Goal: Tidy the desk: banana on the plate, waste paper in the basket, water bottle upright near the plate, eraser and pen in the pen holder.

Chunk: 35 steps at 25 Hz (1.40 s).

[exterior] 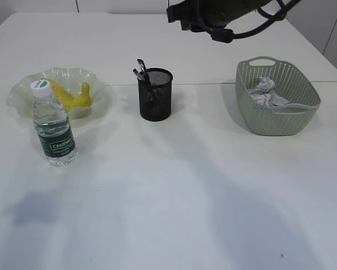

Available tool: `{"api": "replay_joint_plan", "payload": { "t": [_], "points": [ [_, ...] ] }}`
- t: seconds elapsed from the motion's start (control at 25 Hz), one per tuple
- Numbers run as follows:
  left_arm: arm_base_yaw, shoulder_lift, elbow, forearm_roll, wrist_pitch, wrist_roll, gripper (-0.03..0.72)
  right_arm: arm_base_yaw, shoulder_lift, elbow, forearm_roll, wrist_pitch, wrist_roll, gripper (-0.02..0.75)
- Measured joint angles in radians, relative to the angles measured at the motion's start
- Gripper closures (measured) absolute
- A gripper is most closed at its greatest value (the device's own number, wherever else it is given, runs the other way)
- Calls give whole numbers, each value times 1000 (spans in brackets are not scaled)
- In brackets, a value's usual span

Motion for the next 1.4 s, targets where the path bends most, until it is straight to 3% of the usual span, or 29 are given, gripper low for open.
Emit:
{"api": "replay_joint_plan", "payload": {
  "t": [0.32, 0.68, 1.0, 1.4],
  "points": [
    [0, 0, 0, 0, 11, 0, 213, 0, 0, 0, -2, 200, 85, 559],
    [0, 0, 0, 0, 5, 0, 218, -22, 0, 0, -108, 391, 48, 559],
    [0, 0, 0, 0, -6, 0, 223, -149, -16, 2, 23, 465, -46, 555],
    [0, 0, 0, 38, -75, 0, 229, -333, -196, 136, 45, 482, -77, 543]
  ]
}}
